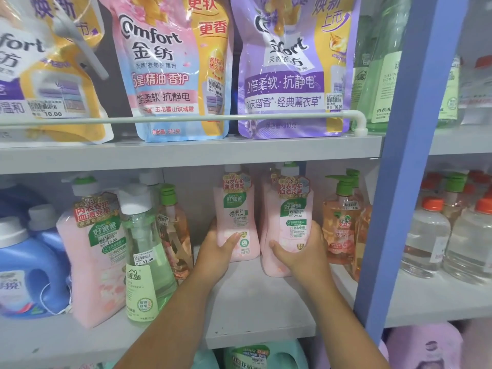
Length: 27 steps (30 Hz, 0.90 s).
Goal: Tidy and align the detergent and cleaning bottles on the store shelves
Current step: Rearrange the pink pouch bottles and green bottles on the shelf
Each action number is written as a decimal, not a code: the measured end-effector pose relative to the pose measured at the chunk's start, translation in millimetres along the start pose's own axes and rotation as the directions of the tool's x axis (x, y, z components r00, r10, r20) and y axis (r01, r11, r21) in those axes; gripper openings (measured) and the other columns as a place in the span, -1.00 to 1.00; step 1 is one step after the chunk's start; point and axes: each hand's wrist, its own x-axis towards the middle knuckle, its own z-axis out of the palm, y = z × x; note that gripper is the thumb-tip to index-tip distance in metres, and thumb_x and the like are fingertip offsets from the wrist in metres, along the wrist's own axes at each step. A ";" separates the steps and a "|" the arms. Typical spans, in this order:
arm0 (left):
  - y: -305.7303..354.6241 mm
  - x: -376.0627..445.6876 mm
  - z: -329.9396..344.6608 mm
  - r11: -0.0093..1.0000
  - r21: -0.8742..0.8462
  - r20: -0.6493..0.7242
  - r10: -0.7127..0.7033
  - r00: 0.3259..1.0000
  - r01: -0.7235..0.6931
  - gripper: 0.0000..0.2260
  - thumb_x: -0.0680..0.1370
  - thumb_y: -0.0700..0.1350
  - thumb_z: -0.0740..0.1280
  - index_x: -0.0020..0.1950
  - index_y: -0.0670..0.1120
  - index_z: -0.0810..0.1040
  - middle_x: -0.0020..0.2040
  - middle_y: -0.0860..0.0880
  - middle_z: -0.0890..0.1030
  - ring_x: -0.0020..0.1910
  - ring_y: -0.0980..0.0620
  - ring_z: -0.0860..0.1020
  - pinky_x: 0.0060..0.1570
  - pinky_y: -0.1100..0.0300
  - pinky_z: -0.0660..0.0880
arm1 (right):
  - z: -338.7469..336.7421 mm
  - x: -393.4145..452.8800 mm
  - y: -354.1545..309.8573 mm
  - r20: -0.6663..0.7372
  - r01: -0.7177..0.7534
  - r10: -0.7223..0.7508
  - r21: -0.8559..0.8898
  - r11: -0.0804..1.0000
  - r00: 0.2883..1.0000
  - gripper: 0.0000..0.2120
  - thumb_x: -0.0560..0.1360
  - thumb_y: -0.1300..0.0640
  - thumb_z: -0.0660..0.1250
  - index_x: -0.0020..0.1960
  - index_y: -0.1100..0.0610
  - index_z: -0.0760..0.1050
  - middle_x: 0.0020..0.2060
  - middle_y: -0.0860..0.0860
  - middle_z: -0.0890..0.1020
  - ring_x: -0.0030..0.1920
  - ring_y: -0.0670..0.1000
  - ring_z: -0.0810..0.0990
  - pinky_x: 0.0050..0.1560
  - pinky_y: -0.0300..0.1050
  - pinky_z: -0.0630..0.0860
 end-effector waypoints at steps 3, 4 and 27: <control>8.2 -7.1 0.0 0.999 0.022 -0.013 -0.044 0.999 0.044 -0.72 0.61 -0.13 0.42 0.19 0.21 0.49 -0.01 0.31 0.70 0.04 0.31 0.65 -0.15 0.53 0.50 | 0.4 -0.8 0.3 -0.022 0.004 -0.004 0.008 1.000 1.000 -0.30 0.20 0.02 0.72 0.19 -0.02 0.39 0.05 -0.02 0.57 0.09 0.08 0.58 0.08 0.02 0.55; 13.5 -10.8 1.0 0.998 0.035 -0.024 -0.056 0.998 0.057 -0.72 0.60 -0.11 0.43 0.21 0.20 0.48 0.01 0.27 0.70 0.05 0.30 0.65 -0.10 0.50 0.53 | 0.3 -0.9 0.7 -0.020 -0.001 0.001 0.014 1.000 1.000 -0.30 0.21 0.03 0.72 0.19 -0.03 0.39 0.04 -0.04 0.58 0.09 0.06 0.58 0.06 -0.03 0.54; 43.2 -138.6 -219.0 0.934 0.346 -0.386 0.053 0.921 0.091 -0.61 0.56 0.12 0.40 0.24 0.52 0.35 0.09 0.37 0.62 0.07 0.23 0.60 0.02 0.01 0.56 | 135.6 -135.0 -136.5 0.610 0.004 -0.121 0.189 0.982 0.783 -0.10 0.38 -0.09 0.57 0.39 -0.63 0.06 0.43 -0.32 0.46 0.27 -0.25 0.58 0.29 -0.10 0.54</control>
